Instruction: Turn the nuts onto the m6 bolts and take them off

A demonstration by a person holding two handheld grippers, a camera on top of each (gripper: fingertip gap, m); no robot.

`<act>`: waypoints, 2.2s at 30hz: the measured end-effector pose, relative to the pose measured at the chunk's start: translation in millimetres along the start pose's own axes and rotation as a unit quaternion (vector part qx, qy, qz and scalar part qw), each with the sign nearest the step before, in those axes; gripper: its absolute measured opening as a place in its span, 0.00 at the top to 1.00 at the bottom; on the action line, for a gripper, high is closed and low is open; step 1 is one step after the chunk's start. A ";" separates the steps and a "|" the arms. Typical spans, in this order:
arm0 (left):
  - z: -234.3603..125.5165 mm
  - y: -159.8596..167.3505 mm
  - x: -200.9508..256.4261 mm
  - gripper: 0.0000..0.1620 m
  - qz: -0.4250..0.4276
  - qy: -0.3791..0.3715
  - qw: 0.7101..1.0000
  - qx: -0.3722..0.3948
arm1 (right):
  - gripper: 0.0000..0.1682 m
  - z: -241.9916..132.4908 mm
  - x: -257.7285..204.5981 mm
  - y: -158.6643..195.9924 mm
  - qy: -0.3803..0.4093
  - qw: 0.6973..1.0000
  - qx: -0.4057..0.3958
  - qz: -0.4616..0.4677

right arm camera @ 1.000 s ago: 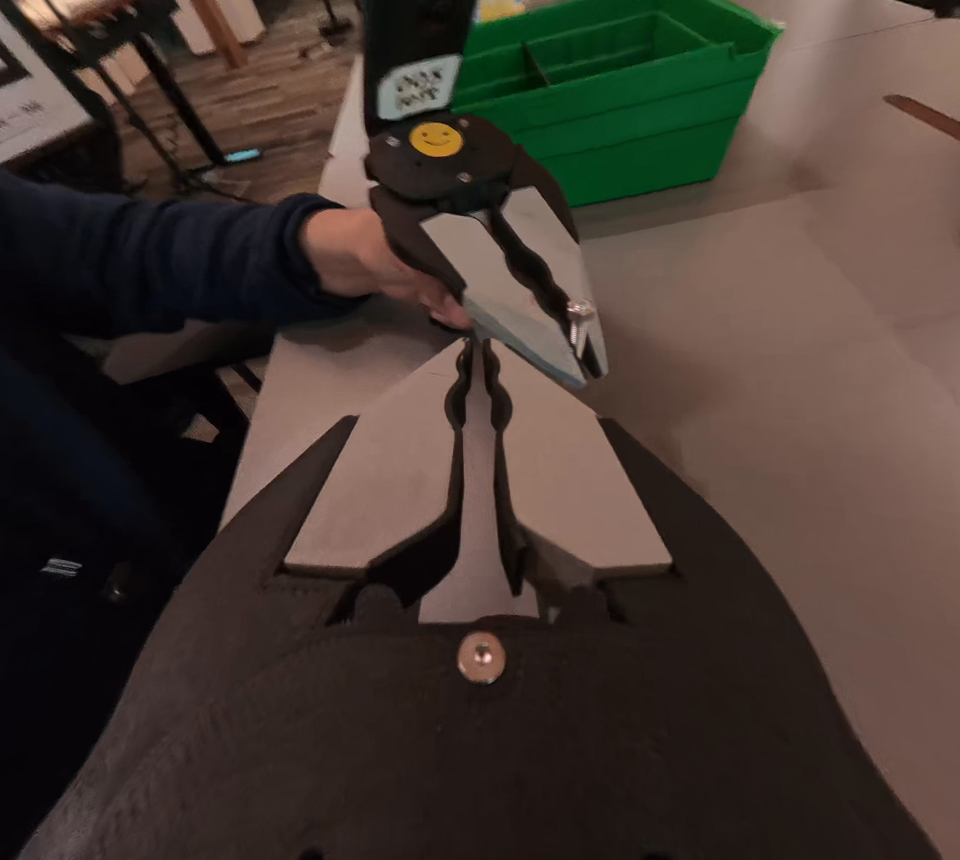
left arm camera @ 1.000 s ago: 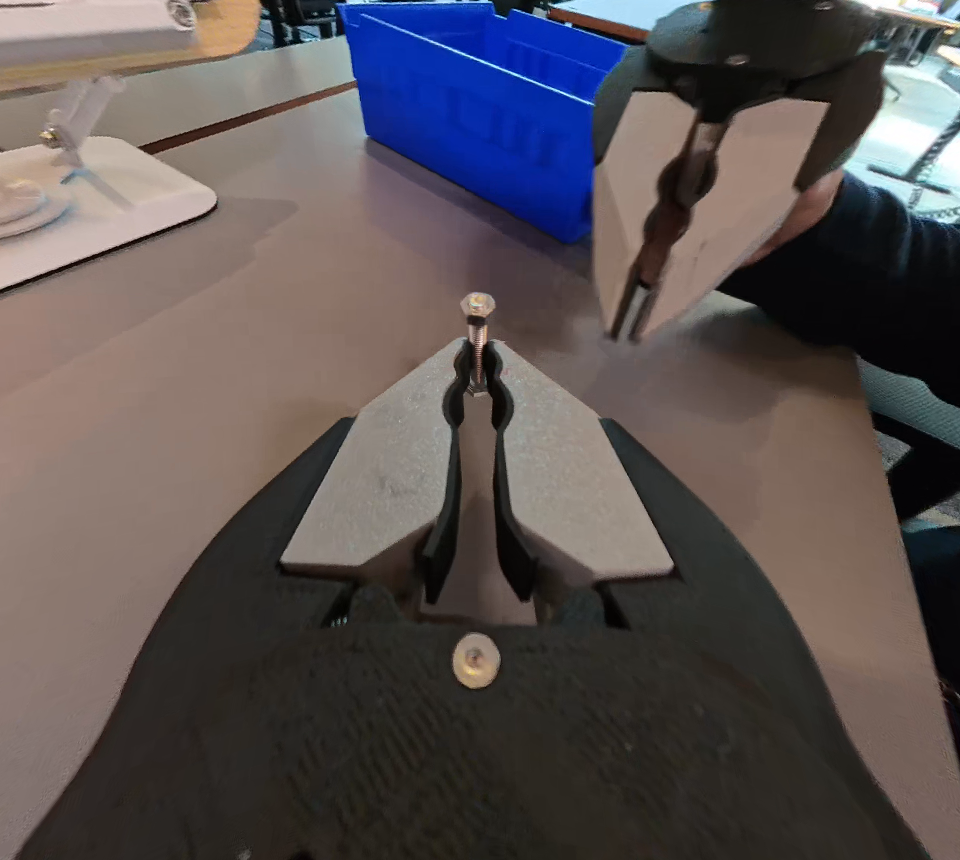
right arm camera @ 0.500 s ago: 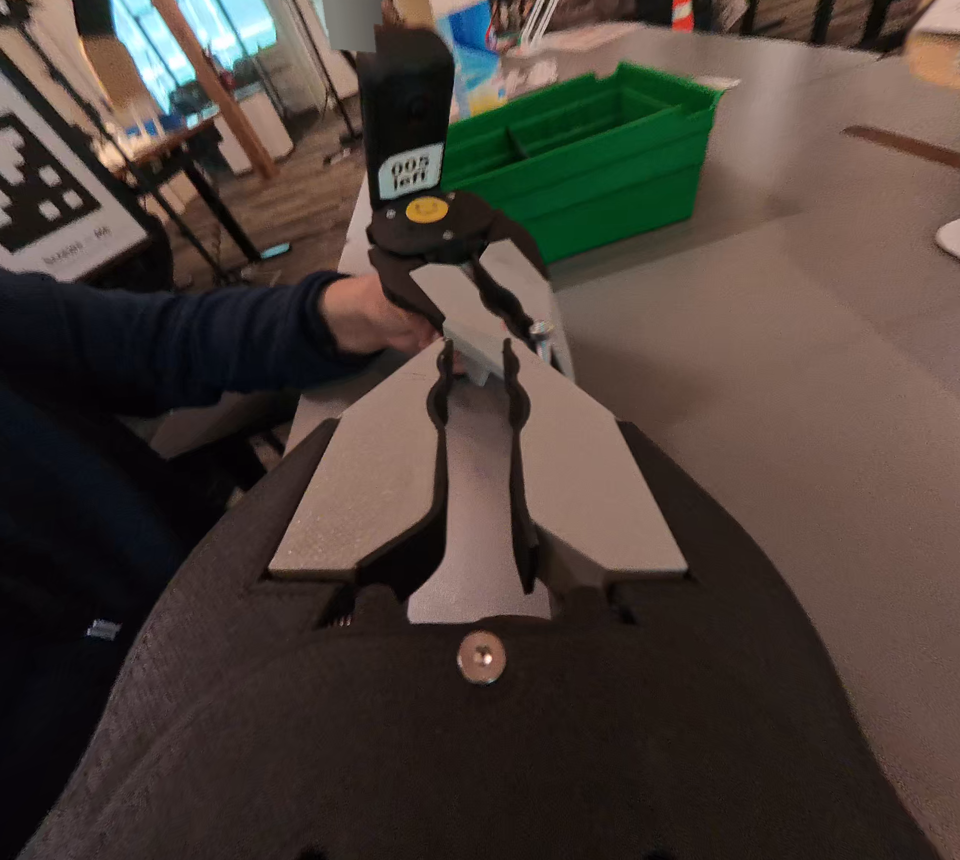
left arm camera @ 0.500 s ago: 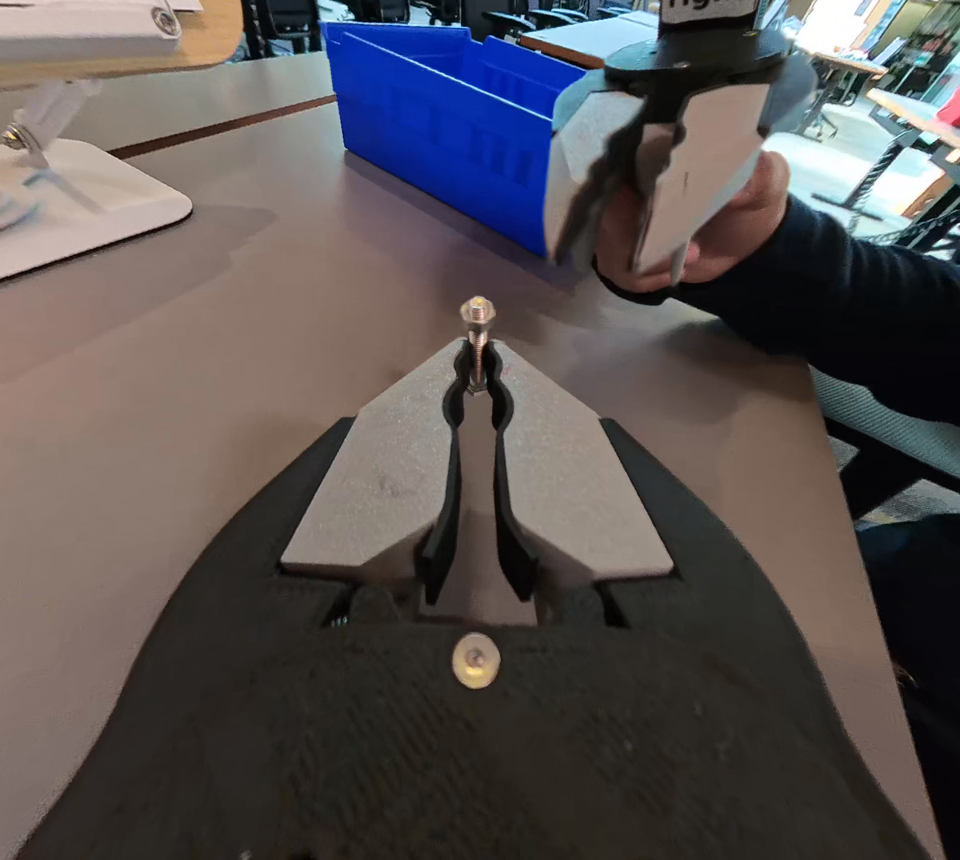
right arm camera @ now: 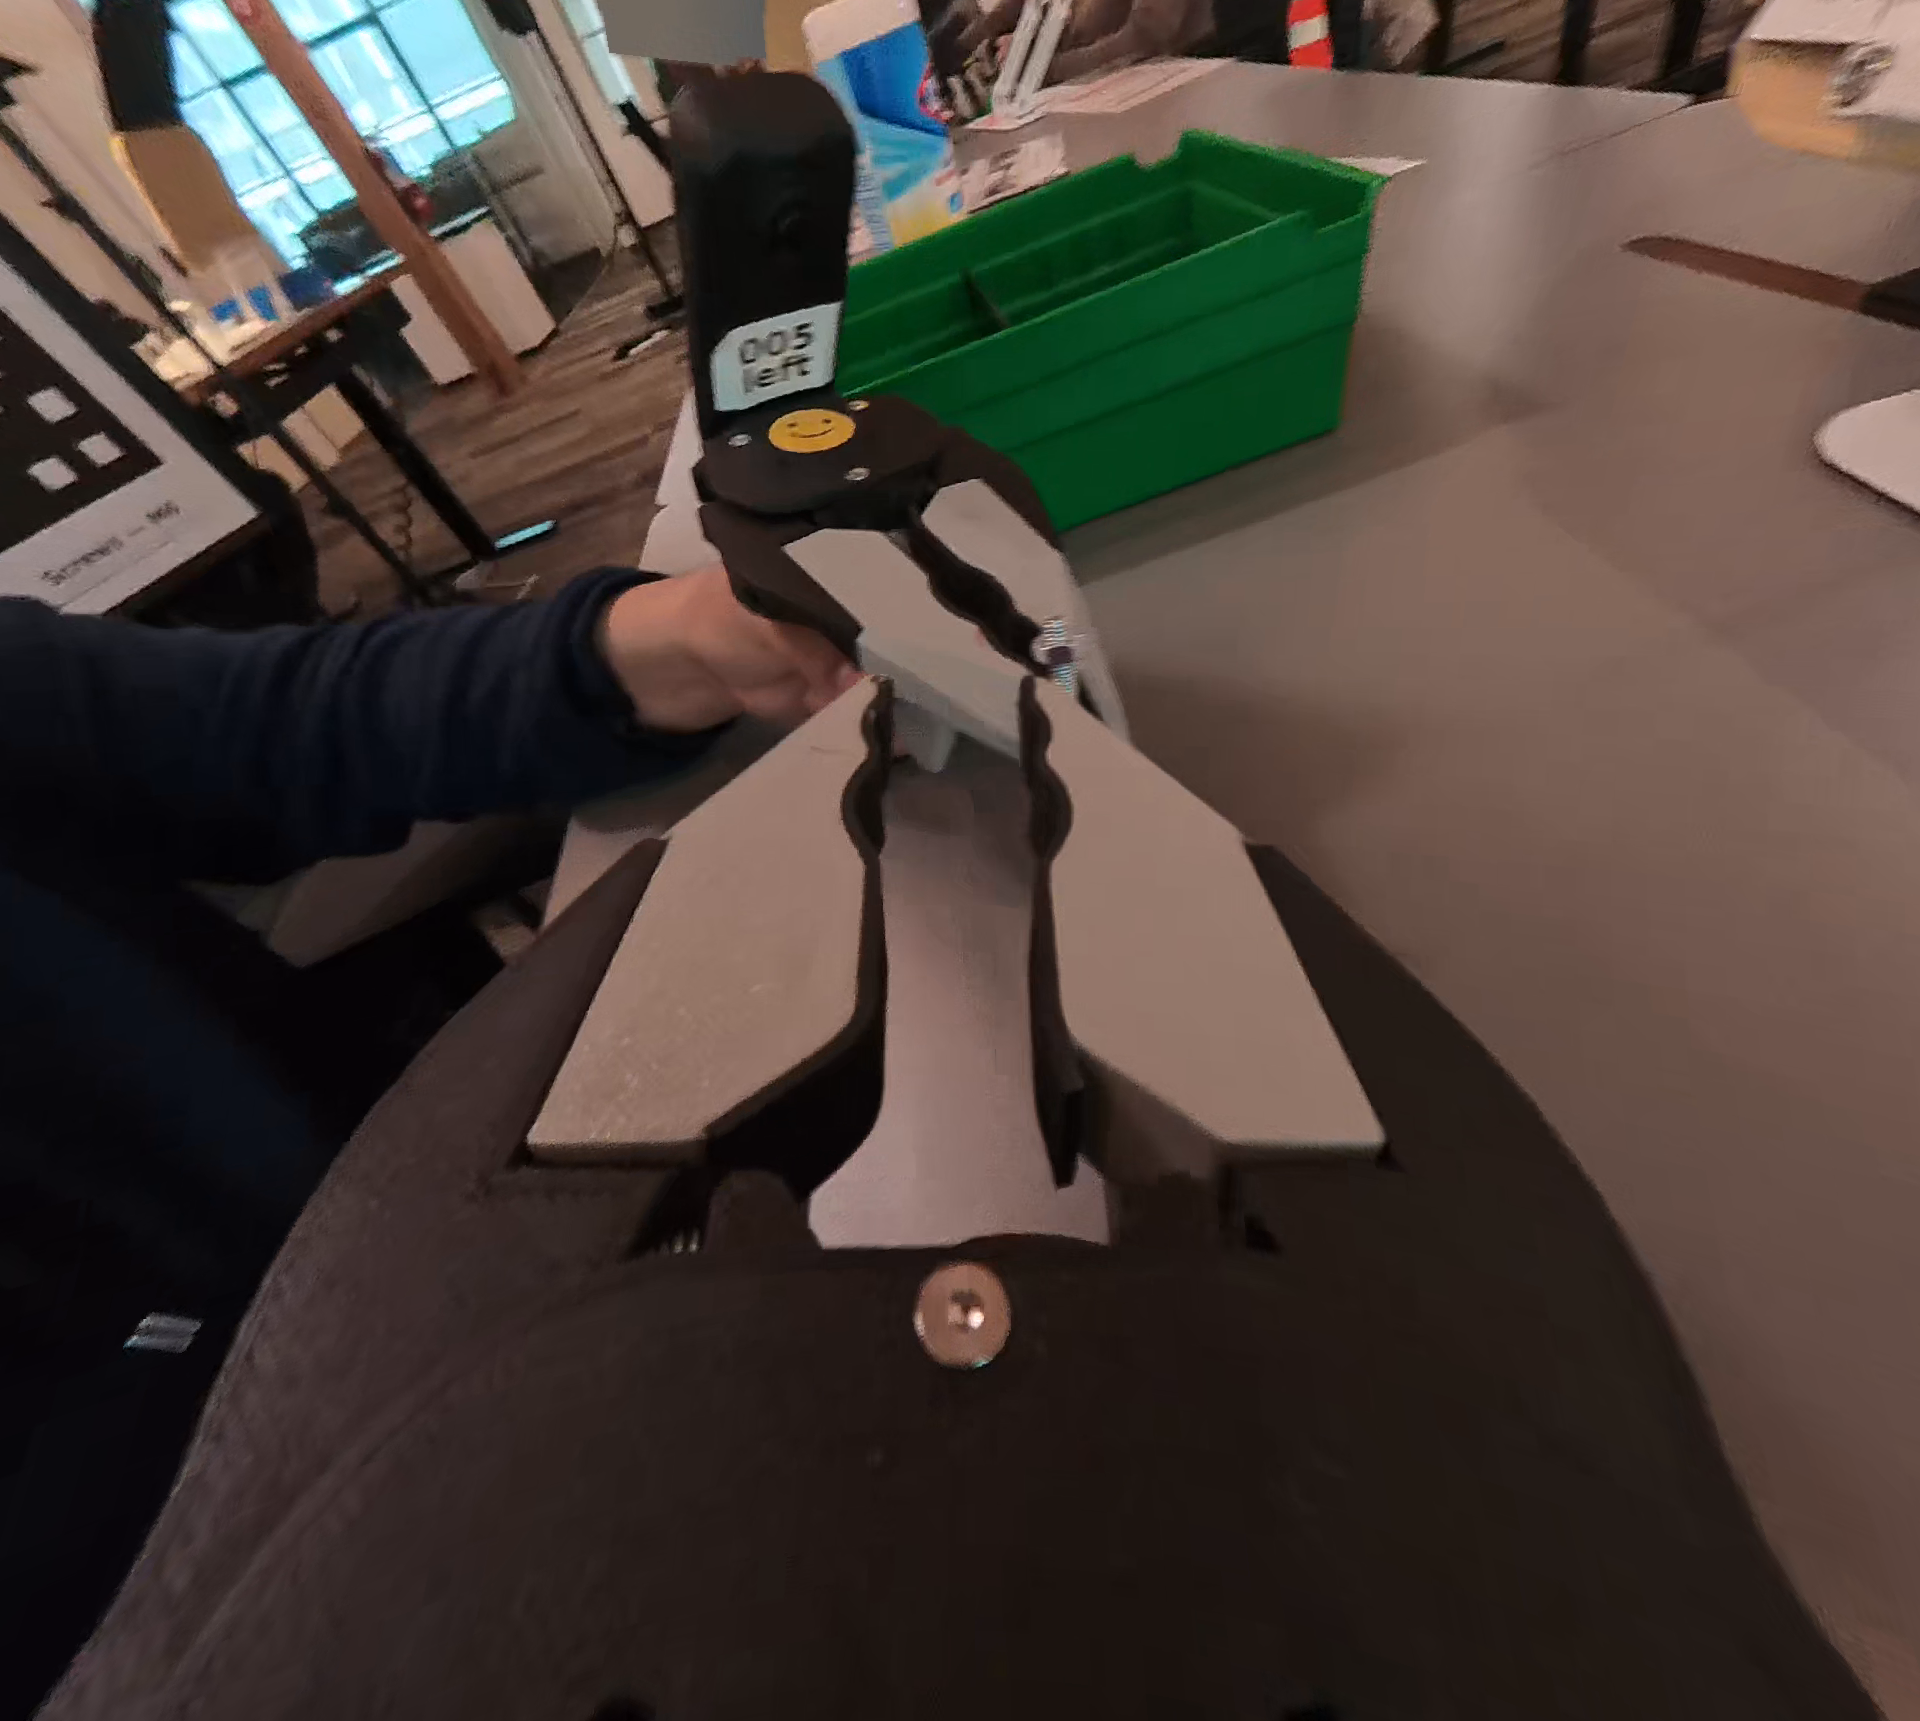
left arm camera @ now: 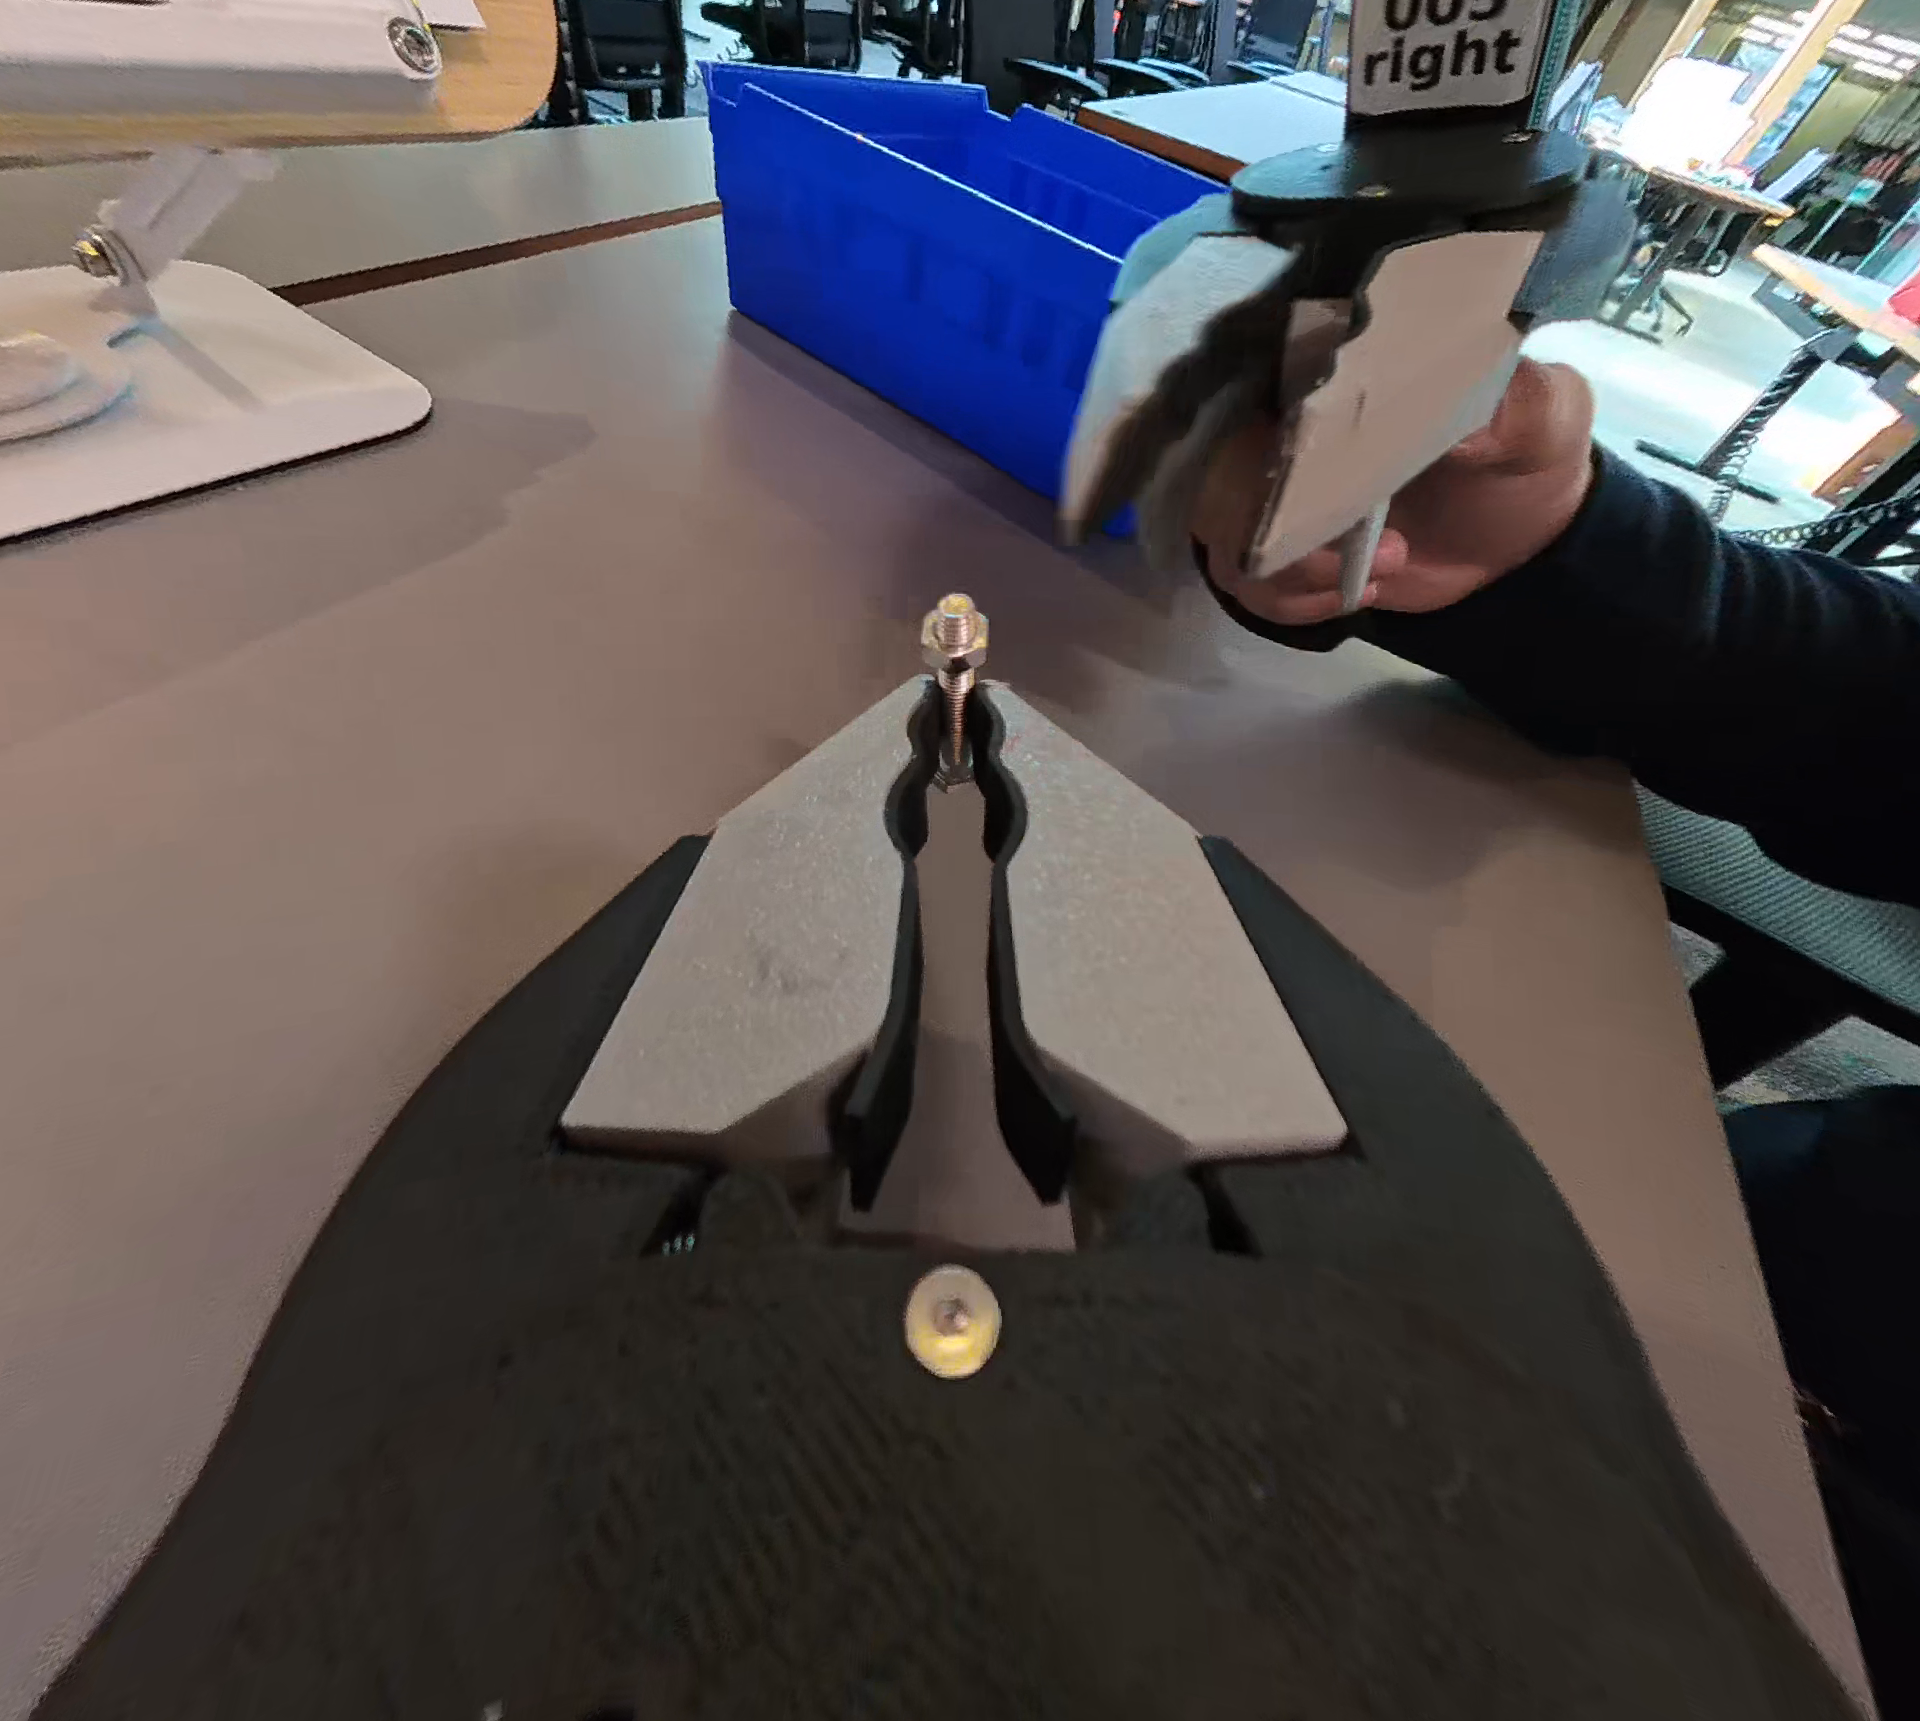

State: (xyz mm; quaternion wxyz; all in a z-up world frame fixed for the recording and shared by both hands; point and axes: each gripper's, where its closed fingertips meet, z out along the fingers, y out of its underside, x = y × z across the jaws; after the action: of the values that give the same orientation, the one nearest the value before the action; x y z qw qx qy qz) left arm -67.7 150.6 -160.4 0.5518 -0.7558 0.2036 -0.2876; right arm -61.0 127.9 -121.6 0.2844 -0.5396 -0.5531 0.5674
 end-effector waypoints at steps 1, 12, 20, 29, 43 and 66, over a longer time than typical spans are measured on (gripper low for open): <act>1.1 1.4 2.5 0.98 0.006 0.003 1.000 -0.005 | 0.85 1.6 4.7 0.9 0.013 1.000 -0.003 -0.001; 10.7 7.3 13.3 0.95 0.019 0.008 0.999 -0.026 | 0.96 13.6 24.9 16.4 0.101 0.993 -0.045 -0.030; 7.3 -0.8 7.5 0.79 0.007 -0.002 1.000 0.000 | 0.96 -14.8 30.6 -0.4 0.146 0.989 0.000 -0.015; 5.9 1.3 1.5 0.82 0.009 -0.021 1.000 -0.009 | 0.96 -180.7 53.9 -54.6 0.377 0.924 -0.027 -0.065; 7.6 4.8 1.3 0.84 0.005 -0.022 1.000 -0.018 | 0.82 -248.0 128.8 11.2 0.494 0.854 -0.160 -0.005; -82.8 -27.2 61.4 0.82 0.047 -0.033 0.998 -0.015 | 0.74 -19.5 45.0 16.8 0.208 0.975 -0.049 -0.058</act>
State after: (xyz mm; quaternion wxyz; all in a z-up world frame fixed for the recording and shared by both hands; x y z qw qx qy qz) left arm -76.4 61.3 -103.0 0.5600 -0.7625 0.2246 -0.2334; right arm -49.8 171.7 -146.9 0.3987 -0.6261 -0.5396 0.3972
